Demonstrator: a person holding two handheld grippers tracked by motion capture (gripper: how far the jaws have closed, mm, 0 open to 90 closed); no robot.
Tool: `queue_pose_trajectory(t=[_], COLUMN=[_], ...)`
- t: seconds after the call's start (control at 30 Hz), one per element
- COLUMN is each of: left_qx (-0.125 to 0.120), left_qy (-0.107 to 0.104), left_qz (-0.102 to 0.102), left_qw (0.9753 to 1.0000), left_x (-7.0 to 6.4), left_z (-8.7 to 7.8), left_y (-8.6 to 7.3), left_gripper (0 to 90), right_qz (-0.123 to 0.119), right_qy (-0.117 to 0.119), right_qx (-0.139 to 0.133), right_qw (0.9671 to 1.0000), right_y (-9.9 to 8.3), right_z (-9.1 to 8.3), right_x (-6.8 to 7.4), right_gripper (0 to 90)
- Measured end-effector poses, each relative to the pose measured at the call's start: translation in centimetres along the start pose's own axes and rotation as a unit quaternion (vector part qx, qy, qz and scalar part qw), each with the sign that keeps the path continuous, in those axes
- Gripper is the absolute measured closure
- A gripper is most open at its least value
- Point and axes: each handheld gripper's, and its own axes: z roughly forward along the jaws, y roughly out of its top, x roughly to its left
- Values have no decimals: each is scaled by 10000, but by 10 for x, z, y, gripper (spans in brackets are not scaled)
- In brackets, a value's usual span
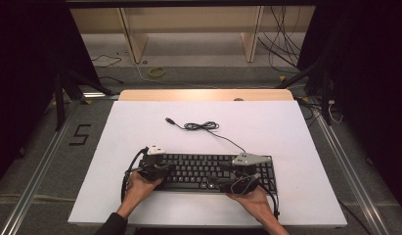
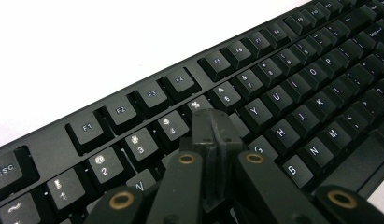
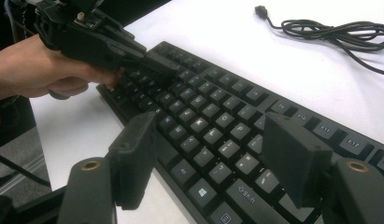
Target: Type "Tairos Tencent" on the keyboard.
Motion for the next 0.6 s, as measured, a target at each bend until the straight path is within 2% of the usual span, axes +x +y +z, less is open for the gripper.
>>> queue_pose_trajectory(t=[0.1,0.4,0.6], left_qx=[-53,-96,-208], left_qy=[-23,-45,-40], left_qz=[-70,-75,-154], left_qw=[10000,9999,9997], left_x=[0,1,2], left_z=[0,-4,-9], left_y=[0,1,2], left_gripper=[887,886,879], right_qz=[3,2,-2], right_qy=[4,-1,13], right_qx=[0,-6,6], right_qw=[10000,10000,10000], right_y=[0,1,1], right_z=[0,0,1], right_x=[-1,0,0], right_gripper=[367,367,367])
